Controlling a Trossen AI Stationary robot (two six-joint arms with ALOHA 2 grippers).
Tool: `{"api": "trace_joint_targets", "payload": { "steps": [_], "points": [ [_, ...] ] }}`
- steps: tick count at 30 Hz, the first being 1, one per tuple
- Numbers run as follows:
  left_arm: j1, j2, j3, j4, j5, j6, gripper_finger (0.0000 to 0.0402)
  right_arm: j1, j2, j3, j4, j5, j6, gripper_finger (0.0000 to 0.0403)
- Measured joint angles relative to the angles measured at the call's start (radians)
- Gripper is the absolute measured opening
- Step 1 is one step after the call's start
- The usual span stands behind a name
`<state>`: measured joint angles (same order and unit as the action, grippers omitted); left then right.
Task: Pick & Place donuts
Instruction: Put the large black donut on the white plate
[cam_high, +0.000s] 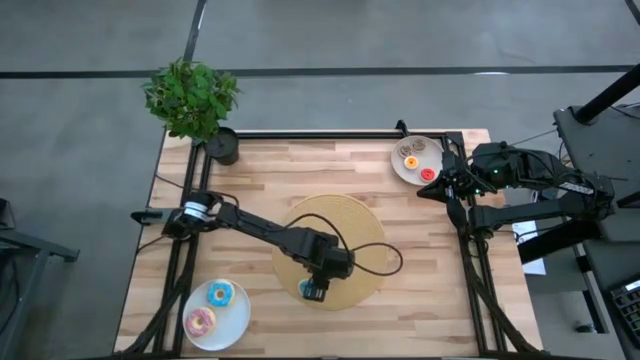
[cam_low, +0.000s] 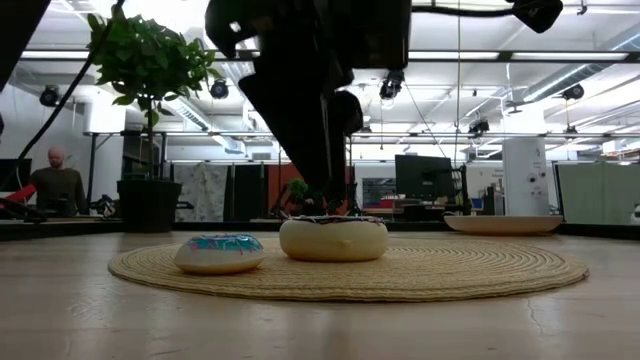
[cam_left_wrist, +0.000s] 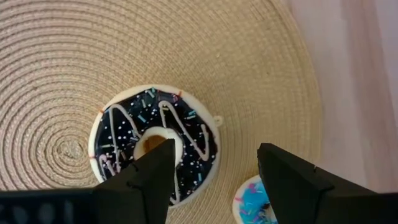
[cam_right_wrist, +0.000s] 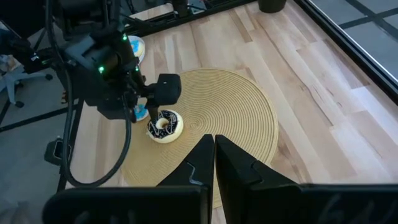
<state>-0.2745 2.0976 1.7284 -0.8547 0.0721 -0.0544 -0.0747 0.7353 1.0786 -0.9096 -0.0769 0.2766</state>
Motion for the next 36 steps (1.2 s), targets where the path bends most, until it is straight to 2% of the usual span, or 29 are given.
{"api": "trace_joint_targets", "payload": {
  "steps": [19, 36],
  "points": [
    [0.000, 0.065, -0.001, 0.015, -0.020, -0.011, 0.0200, 0.000, 0.000, 0.000, -0.003, 0.000, -0.010, 0.0009],
    [0.003, 0.060, 0.009, -0.022, -0.048, -0.029, 0.0200, 0.000, 0.000, 0.000, -0.008, 0.000, -0.015, 0.0009]
  ]
}}
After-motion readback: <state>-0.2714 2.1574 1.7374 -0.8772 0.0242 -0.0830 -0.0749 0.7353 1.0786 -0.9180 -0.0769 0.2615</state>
